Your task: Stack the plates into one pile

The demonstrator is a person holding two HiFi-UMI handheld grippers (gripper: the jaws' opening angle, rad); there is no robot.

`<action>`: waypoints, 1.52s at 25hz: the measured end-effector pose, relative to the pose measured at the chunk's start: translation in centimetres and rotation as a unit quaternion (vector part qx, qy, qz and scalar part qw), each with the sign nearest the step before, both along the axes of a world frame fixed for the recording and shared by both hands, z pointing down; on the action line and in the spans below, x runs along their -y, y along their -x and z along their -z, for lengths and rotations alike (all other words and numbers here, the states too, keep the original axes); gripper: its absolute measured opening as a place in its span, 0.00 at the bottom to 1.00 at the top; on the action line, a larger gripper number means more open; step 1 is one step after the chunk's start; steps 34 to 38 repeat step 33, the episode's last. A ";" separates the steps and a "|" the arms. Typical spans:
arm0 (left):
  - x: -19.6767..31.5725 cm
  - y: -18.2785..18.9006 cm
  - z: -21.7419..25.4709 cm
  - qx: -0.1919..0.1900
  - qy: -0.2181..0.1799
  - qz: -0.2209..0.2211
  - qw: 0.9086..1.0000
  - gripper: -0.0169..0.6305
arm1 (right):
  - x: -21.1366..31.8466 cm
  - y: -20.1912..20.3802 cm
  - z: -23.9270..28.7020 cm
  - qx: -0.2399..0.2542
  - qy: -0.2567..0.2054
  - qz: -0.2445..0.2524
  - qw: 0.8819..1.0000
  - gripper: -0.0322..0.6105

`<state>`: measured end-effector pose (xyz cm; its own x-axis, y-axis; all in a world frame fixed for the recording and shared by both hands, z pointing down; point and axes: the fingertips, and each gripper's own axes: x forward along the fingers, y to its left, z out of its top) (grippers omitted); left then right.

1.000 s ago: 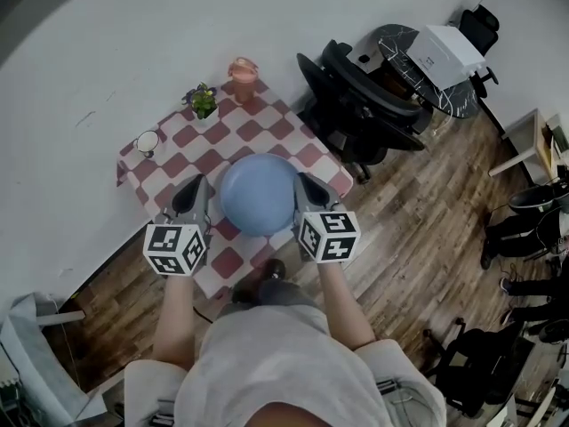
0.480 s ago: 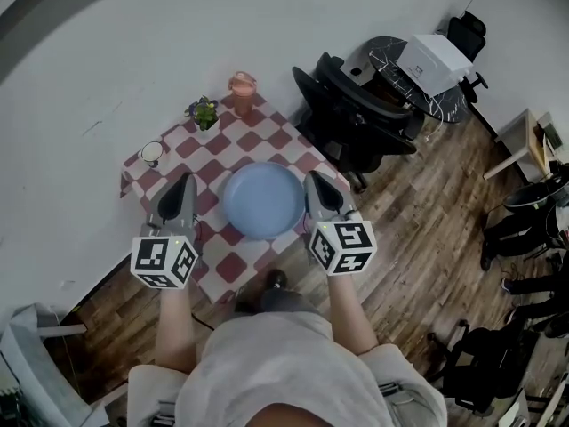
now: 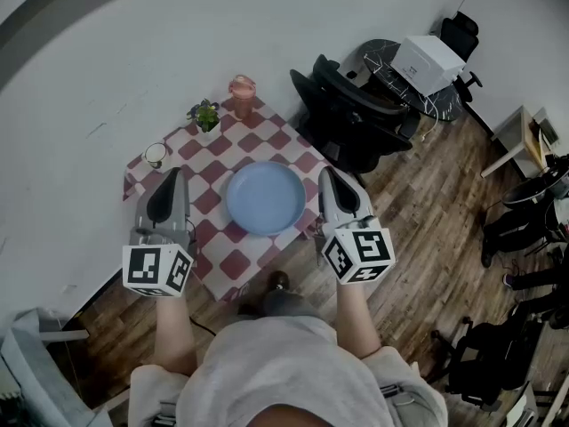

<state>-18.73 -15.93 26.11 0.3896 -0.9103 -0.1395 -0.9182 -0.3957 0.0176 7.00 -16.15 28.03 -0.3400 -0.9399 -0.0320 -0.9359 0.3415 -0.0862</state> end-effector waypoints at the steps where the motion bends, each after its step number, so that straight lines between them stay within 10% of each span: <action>1: -0.3 0.0 0.1 0.002 -0.002 0.000 1.000 0.03 | -0.4 0.0 0.3 0.003 -0.004 -0.001 1.000 0.05; 38: -3.7 1.0 0.9 -0.012 -0.010 -0.018 1.000 0.03 | -4.3 2.1 1.6 0.001 -0.037 -0.016 0.999 0.05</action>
